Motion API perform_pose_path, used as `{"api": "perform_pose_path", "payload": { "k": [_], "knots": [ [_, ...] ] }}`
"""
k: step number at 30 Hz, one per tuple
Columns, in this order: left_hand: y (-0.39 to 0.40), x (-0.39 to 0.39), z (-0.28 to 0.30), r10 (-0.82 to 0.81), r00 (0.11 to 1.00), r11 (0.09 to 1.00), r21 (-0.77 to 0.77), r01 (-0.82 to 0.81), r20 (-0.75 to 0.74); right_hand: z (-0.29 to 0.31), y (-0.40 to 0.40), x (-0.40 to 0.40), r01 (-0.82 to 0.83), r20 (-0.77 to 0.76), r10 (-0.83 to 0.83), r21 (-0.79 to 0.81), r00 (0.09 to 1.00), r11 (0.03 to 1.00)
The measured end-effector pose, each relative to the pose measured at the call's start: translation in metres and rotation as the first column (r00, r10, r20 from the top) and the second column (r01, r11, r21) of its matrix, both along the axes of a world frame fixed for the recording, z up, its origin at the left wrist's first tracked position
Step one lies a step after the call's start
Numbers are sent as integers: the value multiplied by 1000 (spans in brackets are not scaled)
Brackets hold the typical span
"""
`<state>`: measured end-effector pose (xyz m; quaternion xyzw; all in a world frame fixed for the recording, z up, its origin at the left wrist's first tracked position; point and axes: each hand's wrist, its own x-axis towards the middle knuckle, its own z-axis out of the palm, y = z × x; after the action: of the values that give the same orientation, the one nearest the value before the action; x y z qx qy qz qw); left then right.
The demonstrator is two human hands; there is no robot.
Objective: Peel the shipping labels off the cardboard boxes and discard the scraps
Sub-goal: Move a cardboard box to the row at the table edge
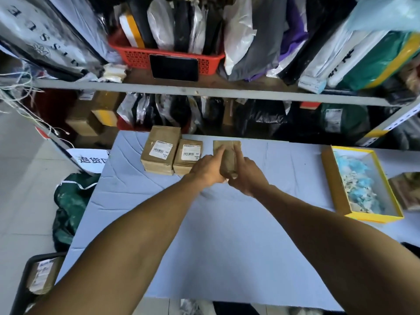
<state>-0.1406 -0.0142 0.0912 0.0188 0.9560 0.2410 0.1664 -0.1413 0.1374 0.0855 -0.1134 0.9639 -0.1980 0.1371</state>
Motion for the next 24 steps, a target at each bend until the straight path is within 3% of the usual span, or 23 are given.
{"api": "perform_pose_path", "payload": {
  "k": [11,20,24],
  "knots": [
    [18,-106,-68,44,999,999,-6,-43,28,-69,16,-117,-18,103,20,-23,995,1000],
    [23,-112,-96,7,1000,993,-117,-6,4,-95,17,-132,-92,157,71,127,985,988],
    [18,-101,-87,-38,999,983,-180,38,3,-85,9,-124,-129,28,126,210,992,969]
  ]
}}
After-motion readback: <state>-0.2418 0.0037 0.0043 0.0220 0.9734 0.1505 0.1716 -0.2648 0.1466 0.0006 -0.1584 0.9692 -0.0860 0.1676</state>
